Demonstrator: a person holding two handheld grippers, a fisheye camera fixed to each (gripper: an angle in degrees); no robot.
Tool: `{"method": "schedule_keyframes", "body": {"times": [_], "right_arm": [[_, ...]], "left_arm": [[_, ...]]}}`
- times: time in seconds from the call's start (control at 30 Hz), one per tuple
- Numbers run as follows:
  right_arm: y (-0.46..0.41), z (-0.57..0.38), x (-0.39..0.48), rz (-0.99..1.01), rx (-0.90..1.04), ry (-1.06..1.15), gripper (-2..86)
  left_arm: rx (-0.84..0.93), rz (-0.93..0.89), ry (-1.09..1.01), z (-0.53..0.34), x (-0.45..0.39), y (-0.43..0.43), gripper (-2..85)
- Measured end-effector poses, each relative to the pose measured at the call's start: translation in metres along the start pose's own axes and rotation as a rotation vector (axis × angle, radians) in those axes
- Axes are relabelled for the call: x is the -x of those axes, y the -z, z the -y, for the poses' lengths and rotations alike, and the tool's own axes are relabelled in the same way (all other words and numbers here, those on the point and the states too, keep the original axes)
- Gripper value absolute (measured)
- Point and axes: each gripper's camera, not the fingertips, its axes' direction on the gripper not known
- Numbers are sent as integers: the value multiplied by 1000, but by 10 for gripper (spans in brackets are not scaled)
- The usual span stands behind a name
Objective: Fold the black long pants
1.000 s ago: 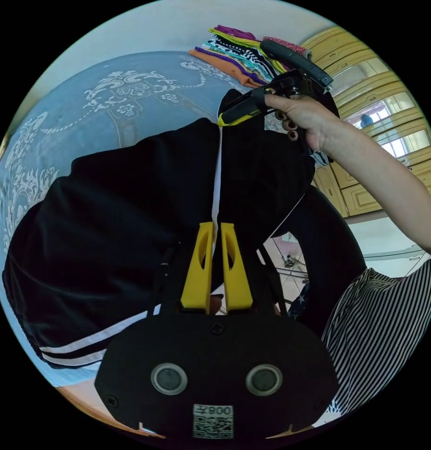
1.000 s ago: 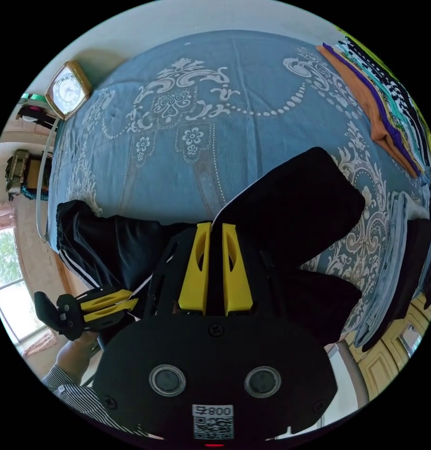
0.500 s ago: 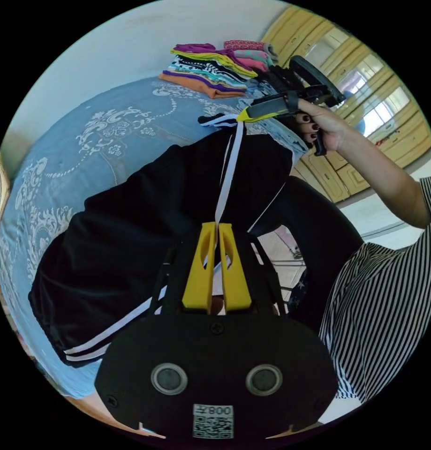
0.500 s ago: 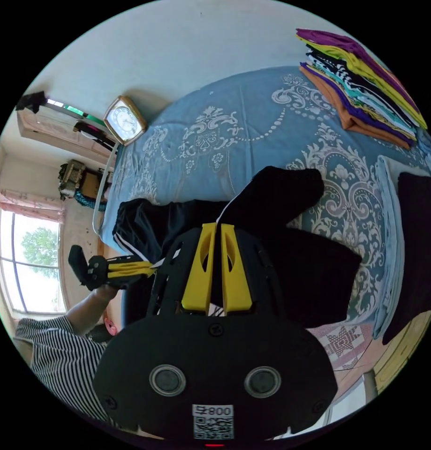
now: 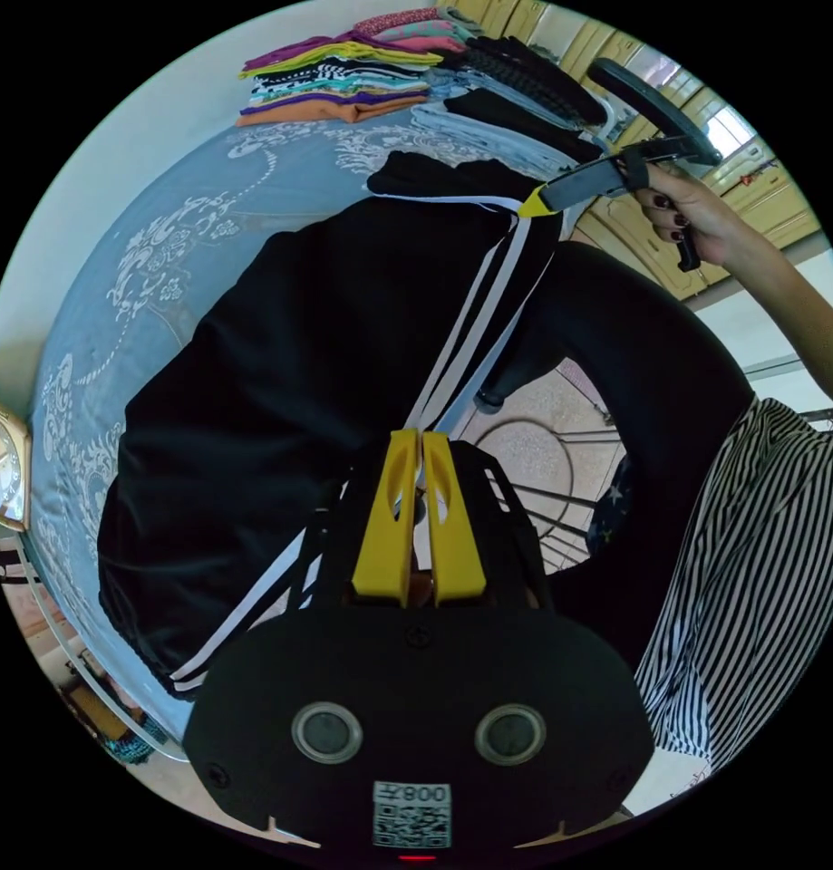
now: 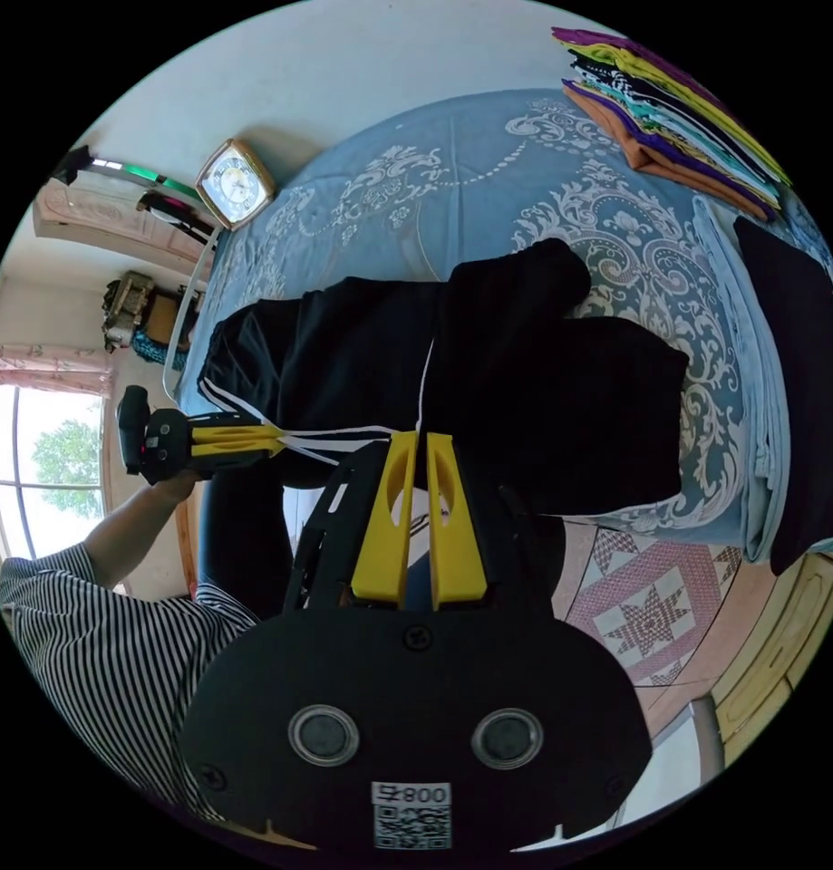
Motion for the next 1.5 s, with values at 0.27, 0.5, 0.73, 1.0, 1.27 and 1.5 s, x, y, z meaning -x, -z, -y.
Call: {"method": "schedule_keyframes", "body": {"times": [0.27,0.5,0.73,1.0,1.27,1.5], "right_arm": [[-48,-12,9,-123,71,58,19],[-82,-24,23,-228,120,162,21],[-105,-40,32,-254,96,225,21],[-132,-58,40,-323,84,296,21],[-156,-74,27,-293,91,286,20],[-173,-93,2,-231,79,240,21]], "left_arm": [[70,3,26,46,-5,-13,14],[49,-114,113,66,22,-15,20],[-84,-233,195,70,46,13,28],[-20,-265,209,105,62,6,18],[-6,-261,269,116,81,-5,14],[-193,-449,263,236,102,-18,45]]}}
